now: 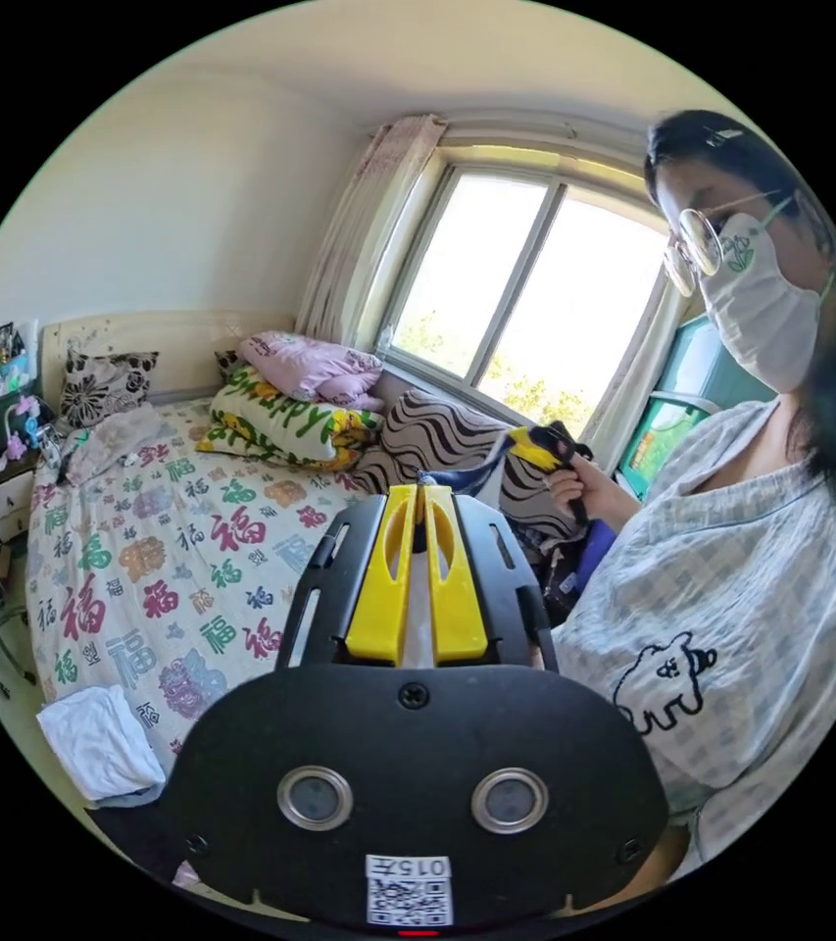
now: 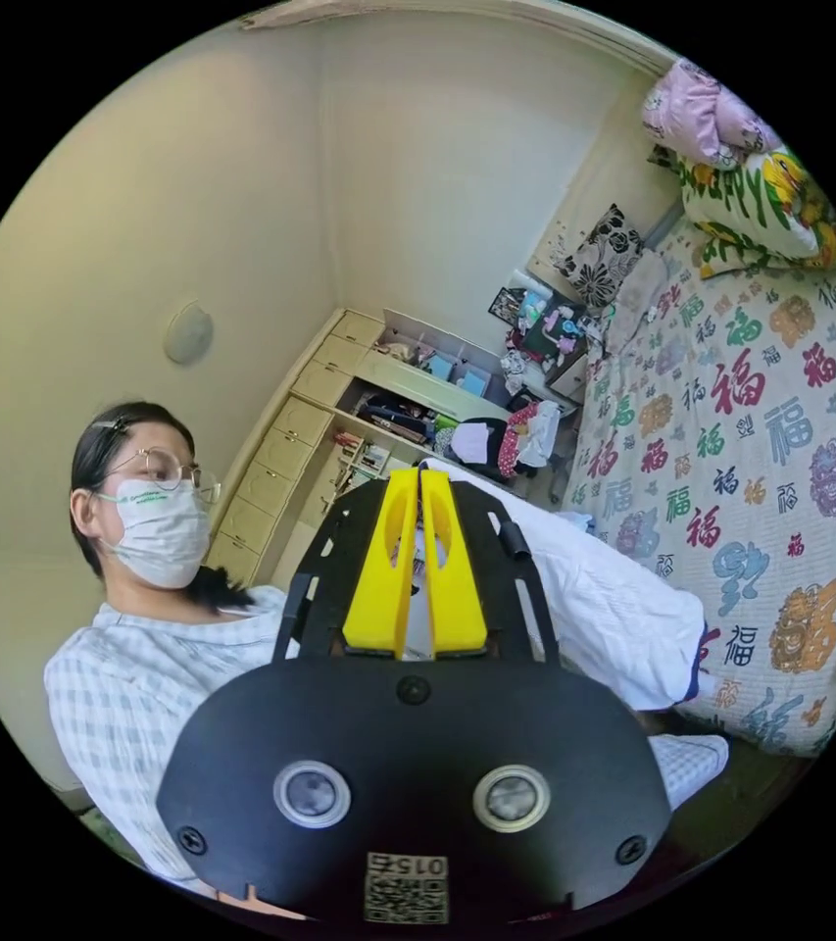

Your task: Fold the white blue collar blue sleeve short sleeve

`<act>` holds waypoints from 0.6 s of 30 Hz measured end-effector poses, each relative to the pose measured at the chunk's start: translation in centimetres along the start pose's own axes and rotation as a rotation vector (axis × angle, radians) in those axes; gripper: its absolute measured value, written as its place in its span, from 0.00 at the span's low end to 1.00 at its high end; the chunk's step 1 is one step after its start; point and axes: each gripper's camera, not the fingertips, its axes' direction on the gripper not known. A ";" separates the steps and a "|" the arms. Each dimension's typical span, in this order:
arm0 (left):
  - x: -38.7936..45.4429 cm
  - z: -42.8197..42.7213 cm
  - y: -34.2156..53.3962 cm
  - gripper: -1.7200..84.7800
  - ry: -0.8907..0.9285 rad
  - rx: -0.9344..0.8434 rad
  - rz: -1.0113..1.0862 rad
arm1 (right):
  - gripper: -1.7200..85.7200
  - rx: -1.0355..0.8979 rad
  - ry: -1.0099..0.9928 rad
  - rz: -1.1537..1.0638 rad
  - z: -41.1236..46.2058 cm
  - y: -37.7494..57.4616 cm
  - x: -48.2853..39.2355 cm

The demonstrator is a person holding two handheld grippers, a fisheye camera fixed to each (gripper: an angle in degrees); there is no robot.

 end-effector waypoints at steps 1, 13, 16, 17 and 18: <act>-0.5 0.1 0.1 0.01 0.058 -0.012 0.012 | 0.02 -0.020 -0.006 0.015 0.6 -1.1 0.8; -2.8 -2.2 1.7 0.01 0.188 -0.016 0.108 | 0.02 -0.337 -0.143 0.002 11.8 -12.0 5.7; -3.9 -3.0 1.3 0.01 0.195 -0.010 0.125 | 0.02 -0.426 -0.173 -0.007 14.9 -14.6 6.6; -4.1 -3.1 1.2 0.01 0.196 -0.008 0.138 | 0.01 -0.465 -0.198 -0.009 16.4 -15.7 7.0; -4.5 -3.2 0.7 0.01 0.202 -0.004 0.168 | 0.01 -0.491 -0.213 -0.014 17.2 -16.2 7.0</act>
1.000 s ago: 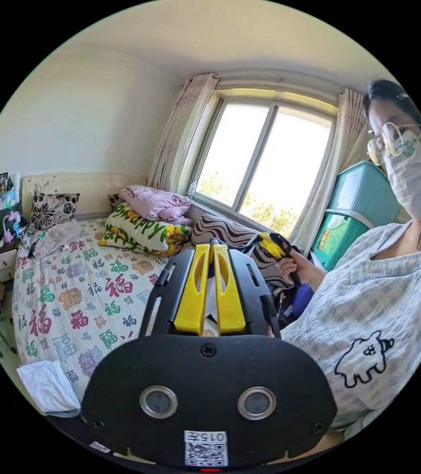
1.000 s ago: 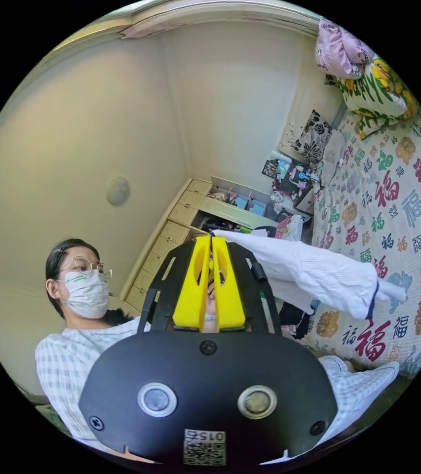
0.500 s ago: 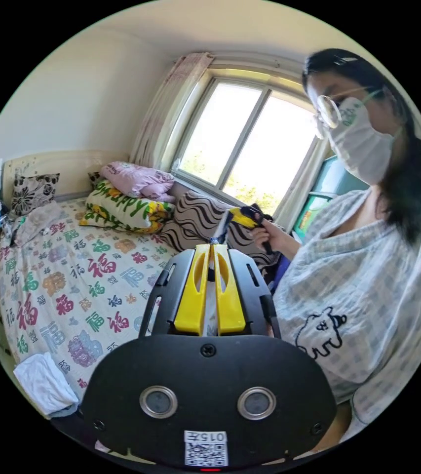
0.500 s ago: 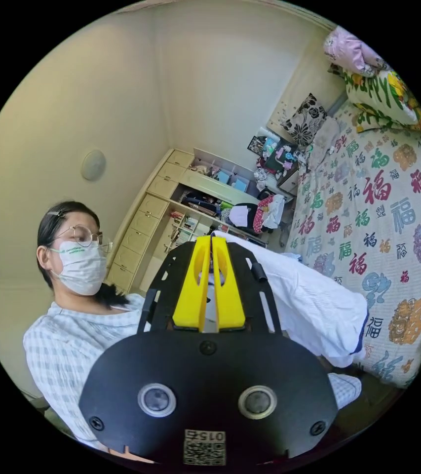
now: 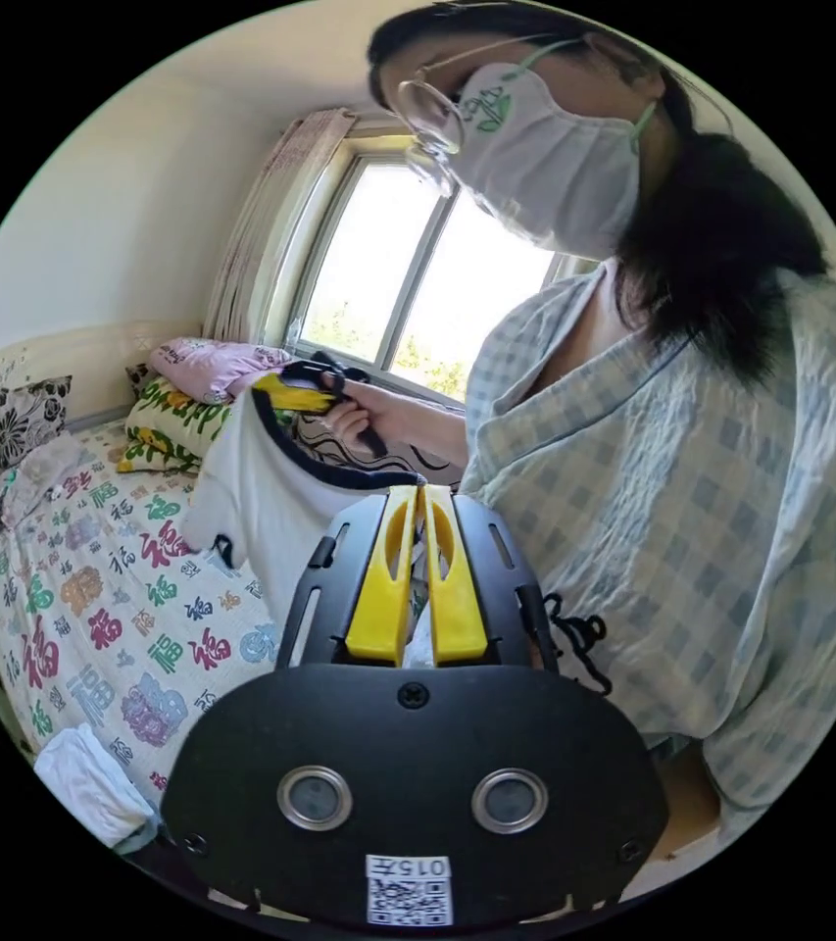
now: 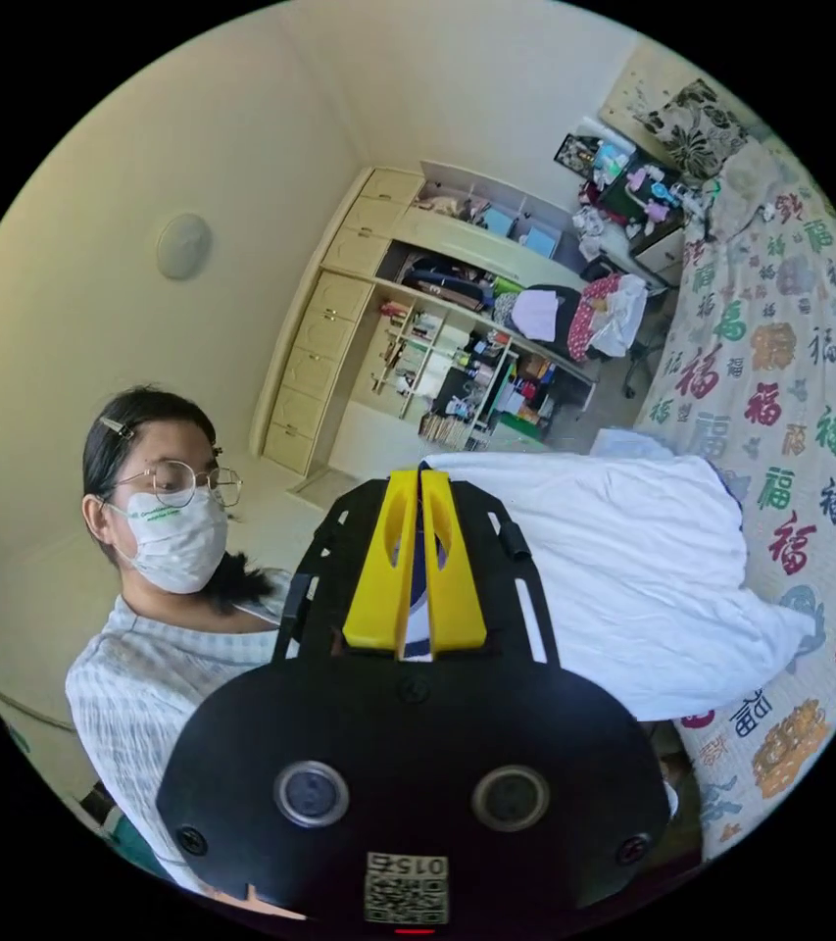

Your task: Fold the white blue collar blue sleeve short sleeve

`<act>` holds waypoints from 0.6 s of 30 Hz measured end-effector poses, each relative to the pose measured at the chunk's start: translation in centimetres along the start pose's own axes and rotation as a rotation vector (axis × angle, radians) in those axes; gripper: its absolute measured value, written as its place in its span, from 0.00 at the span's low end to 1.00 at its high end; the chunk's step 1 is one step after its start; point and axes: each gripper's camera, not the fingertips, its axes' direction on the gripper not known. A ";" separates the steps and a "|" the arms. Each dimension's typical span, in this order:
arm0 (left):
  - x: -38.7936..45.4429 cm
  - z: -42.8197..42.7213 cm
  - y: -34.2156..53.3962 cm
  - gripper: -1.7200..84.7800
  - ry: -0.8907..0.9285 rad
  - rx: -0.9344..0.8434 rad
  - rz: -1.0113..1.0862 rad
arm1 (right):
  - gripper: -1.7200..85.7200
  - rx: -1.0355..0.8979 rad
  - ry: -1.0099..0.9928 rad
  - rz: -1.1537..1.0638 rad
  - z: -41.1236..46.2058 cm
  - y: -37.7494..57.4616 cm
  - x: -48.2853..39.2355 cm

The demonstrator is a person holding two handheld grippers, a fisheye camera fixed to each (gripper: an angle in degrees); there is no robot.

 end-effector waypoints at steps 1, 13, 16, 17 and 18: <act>-0.6 0.0 -0.6 0.01 0.024 -0.004 0.036 | 0.01 -0.066 -0.022 -0.018 1.0 -1.7 0.3; -20.5 11.4 -5.2 0.02 0.234 0.079 -0.016 | 0.02 -0.570 0.336 -0.147 3.2 -17.6 7.3; -31.0 16.2 -3.1 0.03 0.020 0.121 -0.300 | 0.03 -0.678 0.630 -0.123 2.9 -22.0 15.0; -33.2 17.1 -2.5 0.03 -0.023 0.122 -0.349 | 0.04 -0.718 0.764 -0.127 2.8 -23.4 18.7; -37.0 19.1 -1.4 0.04 -0.110 0.079 -0.387 | 0.04 -0.718 0.855 -0.116 2.4 -24.0 20.8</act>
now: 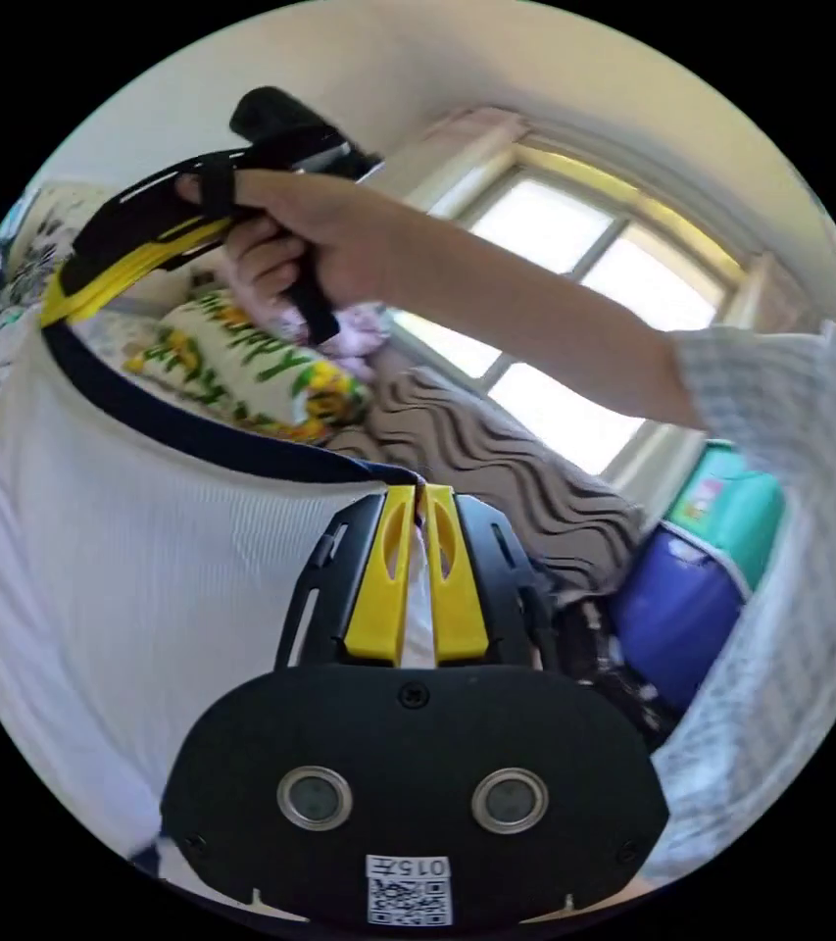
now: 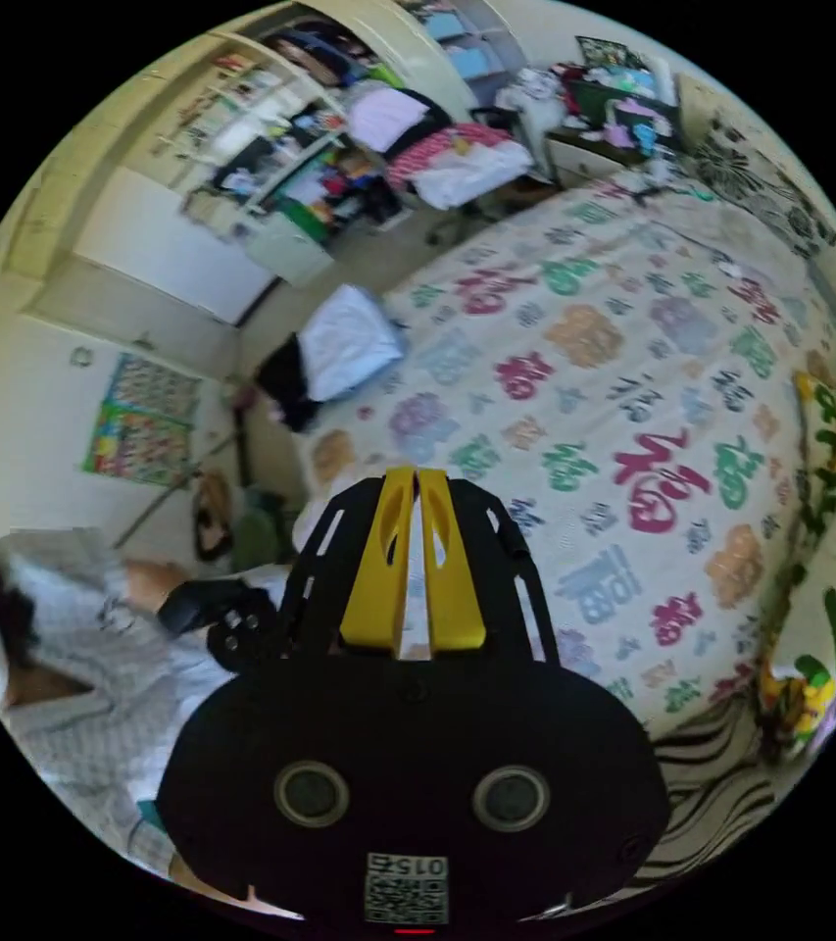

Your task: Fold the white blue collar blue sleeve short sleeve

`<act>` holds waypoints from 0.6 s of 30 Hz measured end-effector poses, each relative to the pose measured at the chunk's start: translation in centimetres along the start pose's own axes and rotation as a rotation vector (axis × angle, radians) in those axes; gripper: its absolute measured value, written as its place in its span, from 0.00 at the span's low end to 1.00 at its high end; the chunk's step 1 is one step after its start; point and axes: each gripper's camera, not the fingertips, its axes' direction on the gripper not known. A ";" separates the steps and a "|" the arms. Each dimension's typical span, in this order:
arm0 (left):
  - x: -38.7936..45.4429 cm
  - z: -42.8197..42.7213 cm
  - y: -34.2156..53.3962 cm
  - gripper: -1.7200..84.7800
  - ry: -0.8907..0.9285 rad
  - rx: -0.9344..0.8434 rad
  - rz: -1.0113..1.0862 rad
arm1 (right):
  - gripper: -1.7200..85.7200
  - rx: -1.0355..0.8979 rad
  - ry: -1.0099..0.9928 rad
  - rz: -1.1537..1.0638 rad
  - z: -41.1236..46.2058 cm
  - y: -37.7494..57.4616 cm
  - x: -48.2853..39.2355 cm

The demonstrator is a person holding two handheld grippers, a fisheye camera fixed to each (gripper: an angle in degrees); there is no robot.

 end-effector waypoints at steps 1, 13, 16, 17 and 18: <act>-3.7 2.2 0.1 0.06 -0.076 -0.072 -0.060 | 0.08 0.012 0.122 0.095 1.6 -0.6 3.4; -21.6 -10.9 13.9 0.13 -0.347 -0.421 -0.665 | 0.11 0.137 -0.407 0.728 24.8 20.1 8.1; -24.3 -14.1 13.2 0.13 -0.513 -0.600 -0.629 | 0.12 0.024 -0.422 0.828 28.3 21.7 5.1; -24.8 -14.3 12.9 0.13 -0.528 -0.637 -0.611 | 0.12 -0.009 -0.395 0.819 29.1 21.3 4.4; -25.9 -14.3 12.3 0.12 -0.517 -0.703 -0.573 | 0.12 -0.028 -0.371 0.804 29.3 21.0 4.2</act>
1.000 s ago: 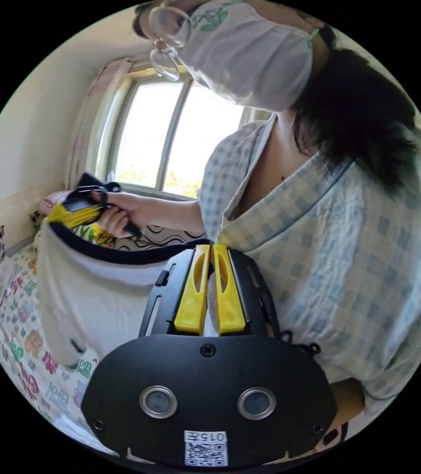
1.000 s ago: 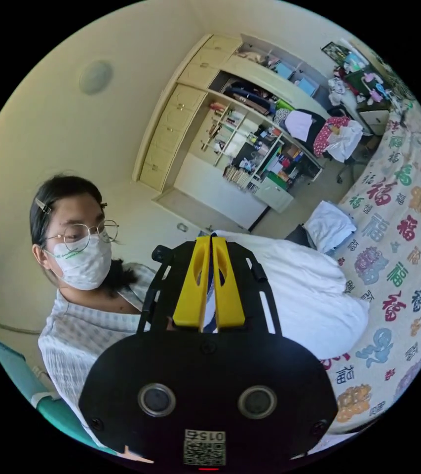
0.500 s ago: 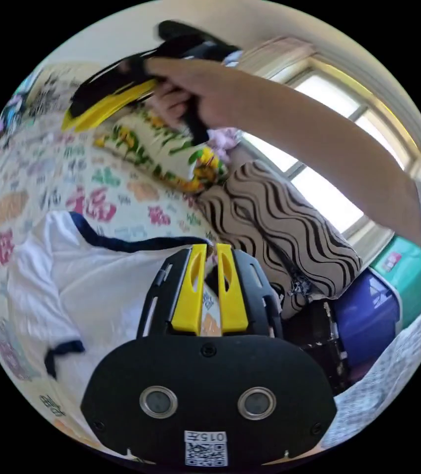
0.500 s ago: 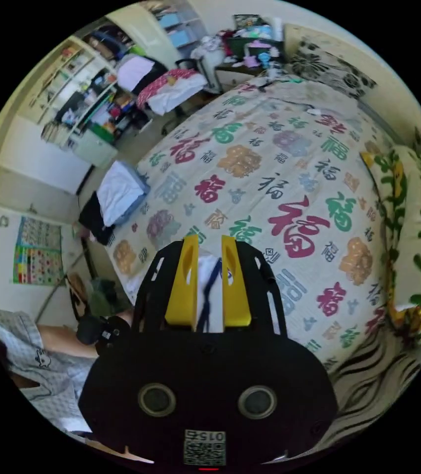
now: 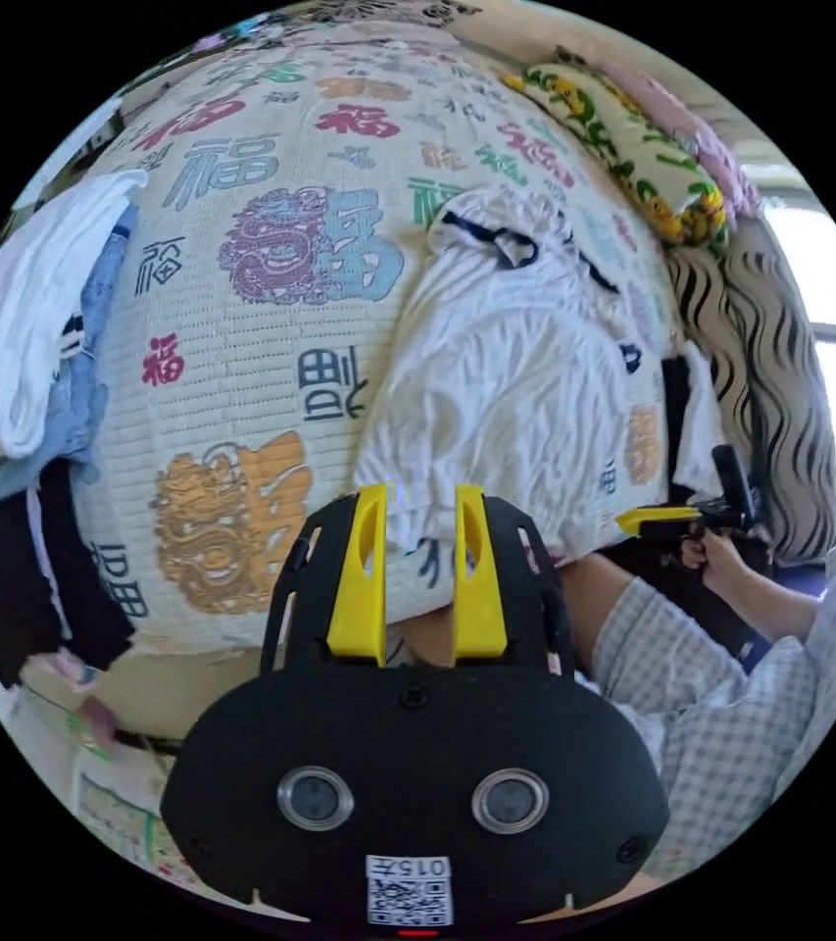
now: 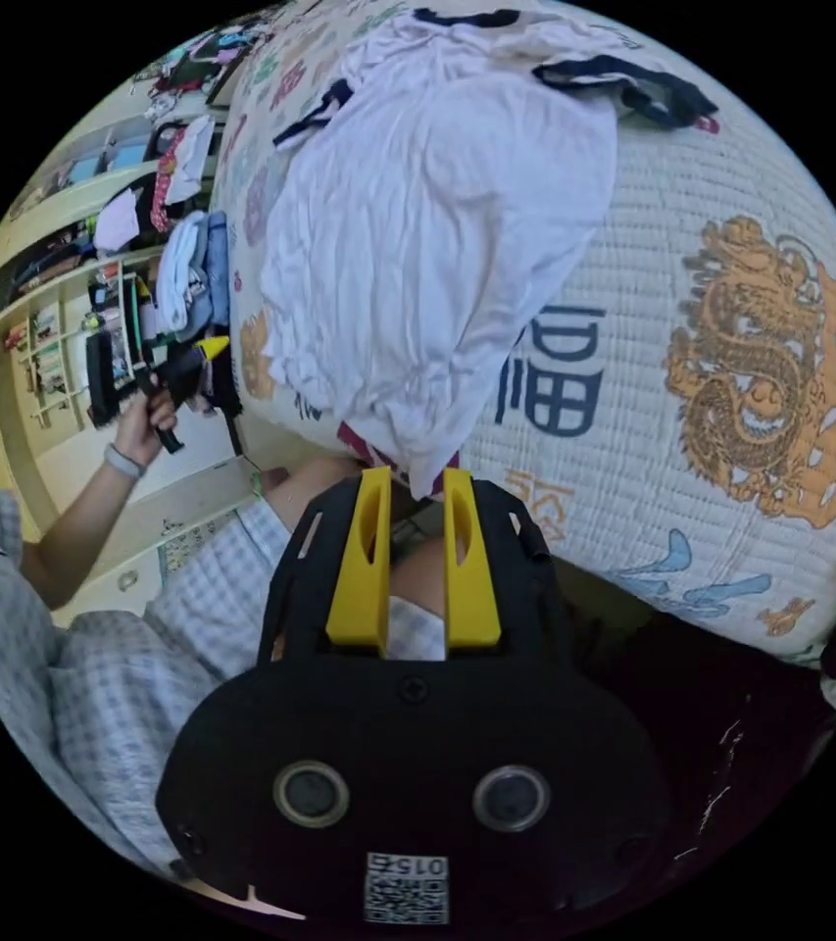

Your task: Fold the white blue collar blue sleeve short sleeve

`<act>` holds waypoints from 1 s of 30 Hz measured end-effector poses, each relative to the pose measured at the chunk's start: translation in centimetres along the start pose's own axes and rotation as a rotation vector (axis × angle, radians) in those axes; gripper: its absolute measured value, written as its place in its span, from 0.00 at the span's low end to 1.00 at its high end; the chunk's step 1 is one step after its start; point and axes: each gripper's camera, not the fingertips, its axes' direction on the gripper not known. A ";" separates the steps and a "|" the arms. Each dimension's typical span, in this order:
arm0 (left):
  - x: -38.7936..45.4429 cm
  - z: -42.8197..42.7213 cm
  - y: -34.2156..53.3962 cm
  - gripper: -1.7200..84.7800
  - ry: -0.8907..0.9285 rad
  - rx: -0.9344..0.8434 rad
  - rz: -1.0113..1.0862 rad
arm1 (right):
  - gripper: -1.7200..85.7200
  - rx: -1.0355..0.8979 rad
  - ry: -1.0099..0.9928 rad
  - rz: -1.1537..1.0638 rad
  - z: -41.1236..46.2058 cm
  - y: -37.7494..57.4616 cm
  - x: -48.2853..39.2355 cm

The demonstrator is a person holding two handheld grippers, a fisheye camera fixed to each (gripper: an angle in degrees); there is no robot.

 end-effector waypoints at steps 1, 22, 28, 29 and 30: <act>-0.4 0.1 -1.1 0.12 0.021 -0.060 0.075 | 0.12 -0.007 0.060 -0.036 0.5 -0.4 -0.6; -7.4 -3.5 -4.7 0.14 -0.014 -0.129 0.252 | 0.02 0.211 0.063 0.160 -1.5 -1.7 5.1; -9.2 -2.5 -4.2 0.03 0.065 -0.126 0.202 | 0.02 0.218 0.040 0.216 -2.8 0.7 7.8; -9.4 -2.7 -4.0 0.03 0.075 -0.121 0.194 | 0.01 0.216 0.046 0.219 -3.1 1.1 8.2; -9.8 -3.3 -3.8 0.02 0.068 -0.110 0.173 | 0.01 0.216 0.047 0.218 -3.3 1.3 8.3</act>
